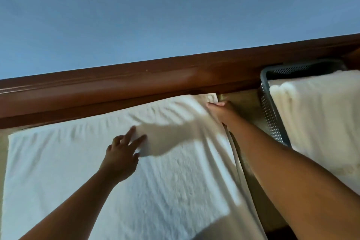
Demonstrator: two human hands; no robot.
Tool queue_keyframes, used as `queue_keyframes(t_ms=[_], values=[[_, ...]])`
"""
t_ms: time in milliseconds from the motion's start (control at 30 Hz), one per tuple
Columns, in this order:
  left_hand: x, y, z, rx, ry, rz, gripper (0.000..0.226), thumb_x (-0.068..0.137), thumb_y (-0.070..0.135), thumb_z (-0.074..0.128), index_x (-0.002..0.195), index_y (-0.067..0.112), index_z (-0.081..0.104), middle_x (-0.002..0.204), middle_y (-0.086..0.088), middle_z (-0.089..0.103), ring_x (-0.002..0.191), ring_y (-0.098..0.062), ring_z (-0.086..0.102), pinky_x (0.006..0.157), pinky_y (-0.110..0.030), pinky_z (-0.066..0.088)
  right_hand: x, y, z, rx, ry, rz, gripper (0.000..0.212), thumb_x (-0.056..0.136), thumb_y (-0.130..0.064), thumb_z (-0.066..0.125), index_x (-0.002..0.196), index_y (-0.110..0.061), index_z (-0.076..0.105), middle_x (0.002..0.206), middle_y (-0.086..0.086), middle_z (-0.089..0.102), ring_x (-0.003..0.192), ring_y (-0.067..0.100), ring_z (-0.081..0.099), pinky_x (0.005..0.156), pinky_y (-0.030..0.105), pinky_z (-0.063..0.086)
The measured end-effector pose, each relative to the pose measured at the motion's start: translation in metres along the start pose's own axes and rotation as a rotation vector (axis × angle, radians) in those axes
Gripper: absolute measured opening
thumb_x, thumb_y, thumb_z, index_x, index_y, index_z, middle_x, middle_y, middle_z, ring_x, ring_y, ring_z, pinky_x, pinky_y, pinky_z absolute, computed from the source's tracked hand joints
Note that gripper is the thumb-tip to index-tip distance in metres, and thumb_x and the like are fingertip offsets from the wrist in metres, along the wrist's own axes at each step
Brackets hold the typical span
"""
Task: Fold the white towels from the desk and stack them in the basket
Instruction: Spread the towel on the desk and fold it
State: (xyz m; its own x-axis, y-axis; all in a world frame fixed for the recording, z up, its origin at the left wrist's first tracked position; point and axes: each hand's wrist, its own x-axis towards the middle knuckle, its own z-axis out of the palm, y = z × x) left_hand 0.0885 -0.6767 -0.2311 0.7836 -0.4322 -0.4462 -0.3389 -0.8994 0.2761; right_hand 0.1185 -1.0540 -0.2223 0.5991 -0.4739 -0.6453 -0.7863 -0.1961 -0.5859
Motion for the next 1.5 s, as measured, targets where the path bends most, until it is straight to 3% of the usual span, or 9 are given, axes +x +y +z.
queue_keyframes(t_ms=[133, 233, 333, 467, 633, 867, 1133, 1267, 1500], values=[[0.004, -0.017, 0.009, 0.025, 0.053, 0.073, 0.061, 0.092, 0.048, 0.043, 0.153, 0.045, 0.032, 0.168, 0.002, 0.012, 0.131, -0.039, 0.033, 0.098, -0.057, 0.045, 0.027, -0.038, 0.002, -0.292, -0.096, 0.049, 0.042, 0.084, -0.018, 0.08, 0.118, -0.005, 0.059, 0.112, 0.006, 0.06, 0.098, 0.019, 0.058, 0.073, 0.03, 0.046], [0.004, -0.016, 0.011, 0.026, 0.092, 0.061, 0.063, 0.089, 0.051, 0.035, 0.151, 0.044, 0.036, 0.166, -0.002, 0.019, 0.128, -0.042, 0.035, 0.095, -0.058, 0.045, 0.031, -0.043, 0.004, -0.5, -0.027, 0.059, 0.038, 0.079, -0.02, 0.083, 0.107, -0.005, 0.061, 0.102, 0.01, 0.066, 0.089, 0.025, 0.066, 0.073, 0.037, 0.06], [0.007, -0.007, 0.01, 0.007, 0.098, 0.033, 0.063, 0.087, 0.047, 0.038, 0.15, 0.041, 0.039, 0.163, -0.006, 0.026, 0.128, -0.043, 0.035, 0.095, -0.06, 0.045, 0.032, -0.033, 0.006, -0.555, 0.06, 0.058, 0.04, 0.079, -0.028, 0.079, 0.11, -0.009, 0.061, 0.085, 0.005, 0.062, 0.075, 0.021, 0.062, 0.058, 0.031, 0.053], [0.013, 0.009, 0.008, -0.006, 0.119, 0.009, 0.066, 0.085, 0.032, 0.057, 0.15, 0.039, 0.042, 0.156, -0.015, 0.031, 0.128, -0.044, 0.035, 0.095, -0.062, 0.045, 0.037, -0.029, 0.004, -0.68, 0.014, -0.005, 0.046, 0.089, -0.035, 0.071, 0.12, -0.003, 0.059, 0.108, 0.013, 0.066, 0.095, 0.027, 0.065, 0.07, 0.029, 0.047], [0.019, 0.025, 0.006, 0.091, 0.1, 0.017, 0.076, 0.084, 0.024, 0.07, 0.152, 0.037, 0.038, 0.153, -0.018, 0.027, 0.125, -0.042, 0.041, 0.094, -0.058, 0.049, 0.053, -0.016, -0.014, -0.551, 0.179, -0.215, 0.03, 0.091, -0.036, 0.065, 0.074, -0.015, 0.05, 0.077, 0.008, 0.055, 0.087, 0.033, 0.063, 0.07, 0.032, 0.041], [-0.001, 0.047, 0.009, 0.119, 0.013, -0.014, 0.075, 0.093, 0.031, 0.061, 0.157, 0.037, 0.023, 0.165, -0.014, 0.005, 0.139, -0.04, 0.031, 0.105, -0.052, 0.043, 0.013, 0.022, -0.011, -0.246, 0.149, -0.144, 0.051, 0.087, -0.042, 0.073, 0.122, -0.008, 0.056, 0.105, 0.009, 0.063, 0.093, 0.026, 0.06, 0.076, 0.029, 0.041], [-0.085, 0.097, 0.055, 0.051, -0.092, 0.068, 0.067, 0.095, 0.033, 0.055, 0.156, 0.04, 0.027, 0.168, -0.009, 0.002, 0.142, -0.036, 0.031, 0.102, -0.047, 0.044, -0.098, 0.16, -0.033, -0.299, 0.019, -0.107, 0.044, 0.078, -0.039, 0.083, 0.104, -0.012, 0.06, 0.102, 0.01, 0.068, 0.084, 0.018, 0.063, 0.065, 0.029, 0.047], [-0.131, 0.118, 0.083, 0.068, -0.146, 0.027, 0.066, 0.099, 0.038, 0.048, 0.157, 0.043, 0.017, 0.168, -0.002, -0.01, 0.148, -0.029, 0.02, 0.11, -0.043, 0.038, -0.145, 0.227, -0.037, -0.395, -0.039, -0.066, 0.062, 0.079, -0.058, 0.074, 0.117, -0.01, 0.065, 0.119, 0.005, 0.063, 0.104, 0.024, 0.064, 0.085, 0.034, 0.052], [-0.189, 0.139, 0.116, 0.07, -0.146, -0.034, 0.065, 0.1, 0.038, 0.047, 0.157, 0.045, 0.015, 0.168, 0.003, -0.01, 0.147, -0.025, 0.021, 0.113, -0.041, 0.035, -0.188, 0.283, -0.052, -0.405, 0.043, -0.07, 0.034, 0.088, -0.038, 0.074, 0.07, -0.014, 0.056, 0.07, -0.001, 0.056, 0.076, 0.023, 0.059, 0.054, 0.027, 0.037]])
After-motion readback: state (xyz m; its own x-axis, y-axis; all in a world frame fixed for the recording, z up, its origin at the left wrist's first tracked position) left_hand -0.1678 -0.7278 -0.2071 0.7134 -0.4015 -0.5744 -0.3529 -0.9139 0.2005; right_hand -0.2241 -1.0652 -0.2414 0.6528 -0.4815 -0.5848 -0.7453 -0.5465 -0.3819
